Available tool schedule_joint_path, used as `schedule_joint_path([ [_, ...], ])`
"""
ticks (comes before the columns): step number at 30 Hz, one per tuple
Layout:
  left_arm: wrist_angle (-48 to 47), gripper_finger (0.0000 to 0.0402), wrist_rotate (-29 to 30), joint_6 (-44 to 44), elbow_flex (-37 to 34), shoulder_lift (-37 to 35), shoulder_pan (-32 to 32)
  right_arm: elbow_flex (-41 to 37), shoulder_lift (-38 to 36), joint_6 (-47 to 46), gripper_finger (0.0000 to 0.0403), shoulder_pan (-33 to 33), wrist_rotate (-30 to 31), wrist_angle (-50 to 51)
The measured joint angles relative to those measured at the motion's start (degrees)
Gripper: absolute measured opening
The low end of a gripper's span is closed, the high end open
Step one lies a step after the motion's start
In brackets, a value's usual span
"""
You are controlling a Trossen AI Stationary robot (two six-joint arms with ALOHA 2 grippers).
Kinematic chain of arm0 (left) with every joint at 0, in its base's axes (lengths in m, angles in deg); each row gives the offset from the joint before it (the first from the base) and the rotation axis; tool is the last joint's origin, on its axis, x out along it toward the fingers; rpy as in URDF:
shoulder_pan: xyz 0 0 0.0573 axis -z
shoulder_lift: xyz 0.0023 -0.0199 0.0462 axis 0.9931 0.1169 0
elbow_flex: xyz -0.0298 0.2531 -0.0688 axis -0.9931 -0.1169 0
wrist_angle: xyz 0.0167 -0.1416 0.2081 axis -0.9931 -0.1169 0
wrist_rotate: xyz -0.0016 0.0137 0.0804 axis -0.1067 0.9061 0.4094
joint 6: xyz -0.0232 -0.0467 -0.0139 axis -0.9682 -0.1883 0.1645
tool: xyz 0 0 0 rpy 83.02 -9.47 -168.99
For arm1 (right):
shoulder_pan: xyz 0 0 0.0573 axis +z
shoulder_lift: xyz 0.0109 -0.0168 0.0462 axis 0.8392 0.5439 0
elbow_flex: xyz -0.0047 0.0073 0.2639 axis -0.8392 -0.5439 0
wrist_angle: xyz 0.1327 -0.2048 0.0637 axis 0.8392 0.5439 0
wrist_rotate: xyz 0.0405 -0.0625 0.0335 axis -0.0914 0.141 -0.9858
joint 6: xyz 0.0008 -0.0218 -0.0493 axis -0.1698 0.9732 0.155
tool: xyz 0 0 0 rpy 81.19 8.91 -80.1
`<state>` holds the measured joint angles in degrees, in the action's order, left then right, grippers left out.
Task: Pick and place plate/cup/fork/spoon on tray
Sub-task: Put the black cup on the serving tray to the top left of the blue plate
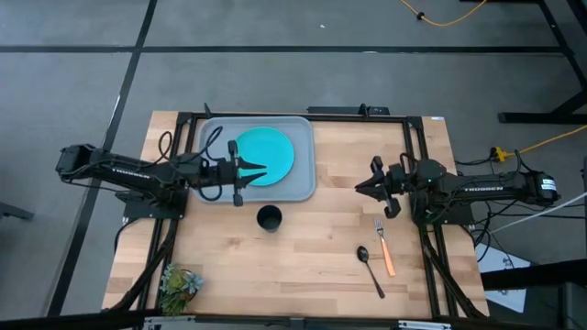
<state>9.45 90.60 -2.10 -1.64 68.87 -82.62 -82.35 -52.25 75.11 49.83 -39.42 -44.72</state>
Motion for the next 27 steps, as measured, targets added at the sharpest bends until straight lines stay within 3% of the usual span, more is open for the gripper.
schedule_joint_path([
  [4, 1.40, 0.0068, 0.02, 3.26, 0.00, -0.01, 0.00, 0.00, 0.02, 4.42, 0.0046, 0.02, 0.35, -0.45],
  [9, 2.80, 0.0068, 0.48, 3.16, 0.00, -0.02, 0.00, 0.00, 0.02, 3.70, 0.0046, 0.02, 4.94, -0.34],
  [17, 6.00, 0.0067, -0.05, 10.35, -0.02, -0.02, 0.00, -1.36, 0.04, -1.08, 0.0046, 0.02, 1.62, -0.05],
  [19, 8.22, 0.0067, -0.15, 8.18, -0.02, -0.07, 0.09, -1.36, 0.02, -3.79, 0.0046, 0.02, 1.55, -0.82],
  [23, 9.91, 0.0070, -0.22, -4.34, -0.02, -0.02, 0.80, -1.36, 0.02, -6.55, 0.0046, 0.02, 1.55, -1.10],
  [27, 10.71, 0.0067, 0.22, -6.37, 0.00, -0.02, 0.85, -1.36, 0.02, -6.39, 0.0046, 0.02, 1.57, -1.14],
])
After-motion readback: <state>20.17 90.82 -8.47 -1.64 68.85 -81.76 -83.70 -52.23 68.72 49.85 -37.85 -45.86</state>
